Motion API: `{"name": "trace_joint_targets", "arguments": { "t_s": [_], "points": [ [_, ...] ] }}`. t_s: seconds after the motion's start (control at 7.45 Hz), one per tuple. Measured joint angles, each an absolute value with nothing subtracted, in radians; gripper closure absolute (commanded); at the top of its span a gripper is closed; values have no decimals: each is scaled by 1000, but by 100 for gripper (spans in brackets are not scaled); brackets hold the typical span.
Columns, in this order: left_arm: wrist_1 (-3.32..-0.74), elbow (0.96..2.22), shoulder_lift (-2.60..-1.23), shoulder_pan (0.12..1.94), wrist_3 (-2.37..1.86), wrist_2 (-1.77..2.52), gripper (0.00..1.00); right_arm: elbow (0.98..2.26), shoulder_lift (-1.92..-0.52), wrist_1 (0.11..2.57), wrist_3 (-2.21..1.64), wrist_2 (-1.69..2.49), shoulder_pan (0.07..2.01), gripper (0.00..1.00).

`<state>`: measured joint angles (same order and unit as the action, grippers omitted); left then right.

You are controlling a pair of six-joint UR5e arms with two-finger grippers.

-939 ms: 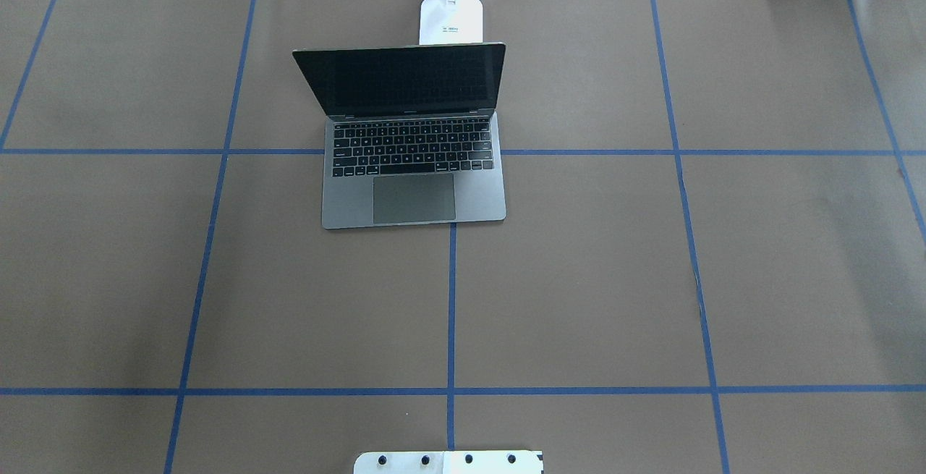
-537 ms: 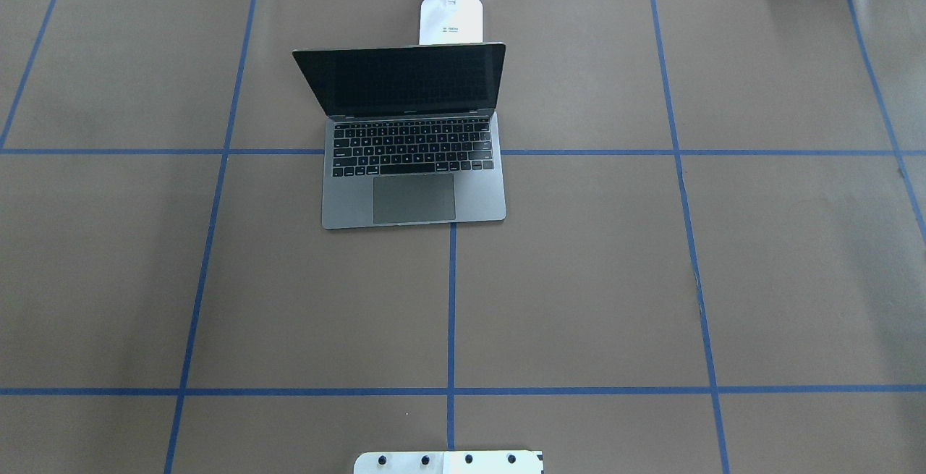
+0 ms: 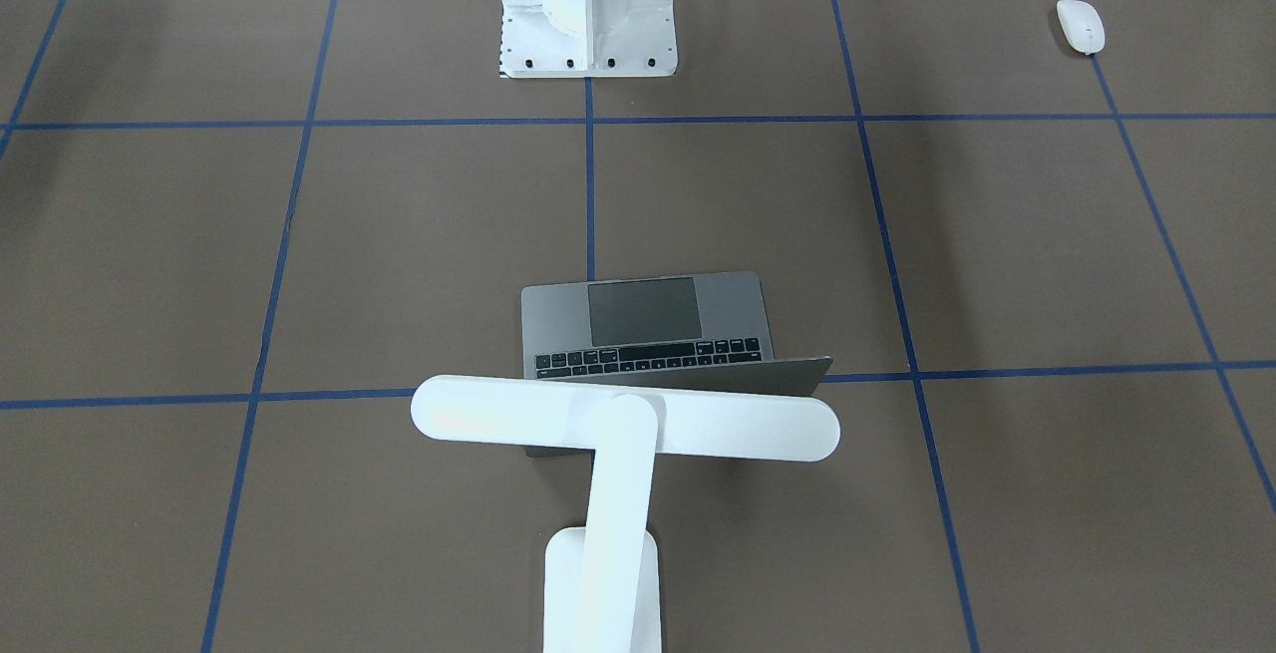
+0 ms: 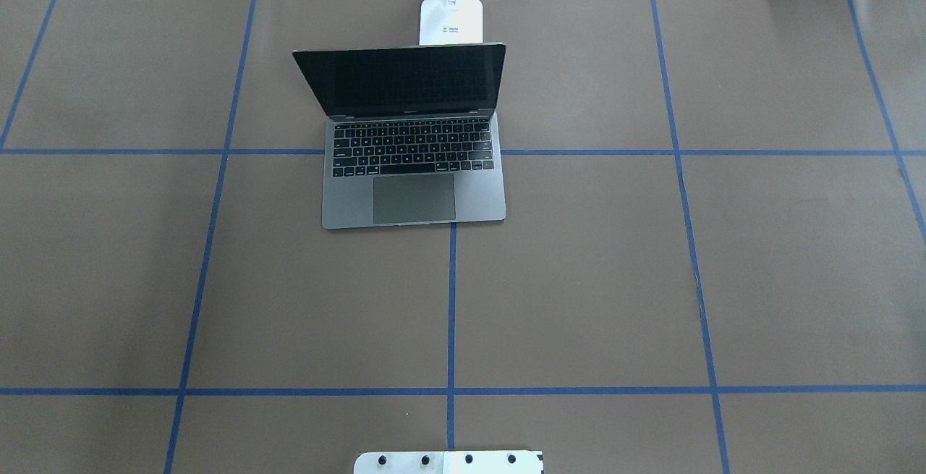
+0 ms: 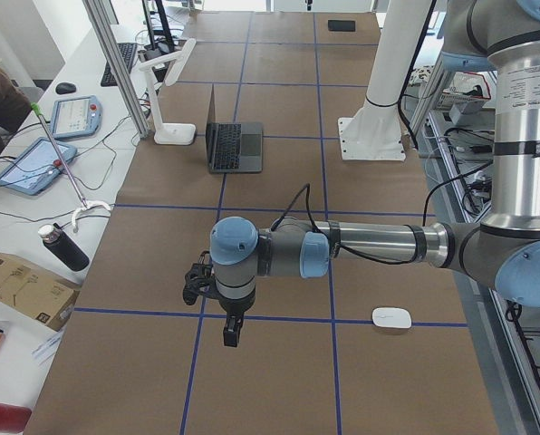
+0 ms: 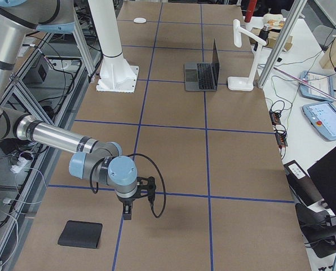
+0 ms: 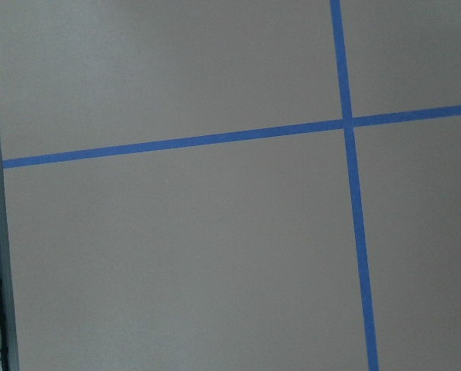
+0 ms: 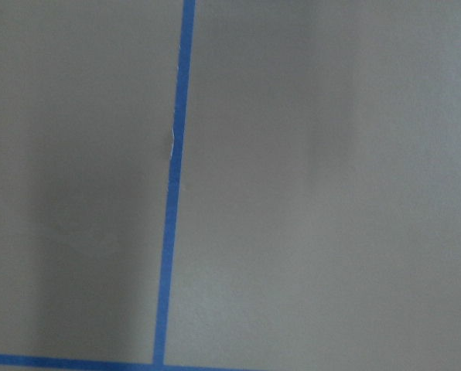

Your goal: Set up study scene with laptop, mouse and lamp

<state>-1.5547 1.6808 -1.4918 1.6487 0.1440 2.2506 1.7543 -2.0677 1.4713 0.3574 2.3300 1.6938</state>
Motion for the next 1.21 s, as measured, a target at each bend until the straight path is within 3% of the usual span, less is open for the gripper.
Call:
{"name": "trace_joint_targets", "arguments": {
  "t_s": [0.67, 1.21],
  "points": [
    [-1567, 1687, -1465, 1650, 145, 2284, 0, 1560, -1997, 1584, 702, 2415, 1823, 3],
    [-1569, 1693, -1462, 1650, 143, 2284, 0, 1534, -1927, 1766, 216, 2414, 2077, 0]
  ]
}}
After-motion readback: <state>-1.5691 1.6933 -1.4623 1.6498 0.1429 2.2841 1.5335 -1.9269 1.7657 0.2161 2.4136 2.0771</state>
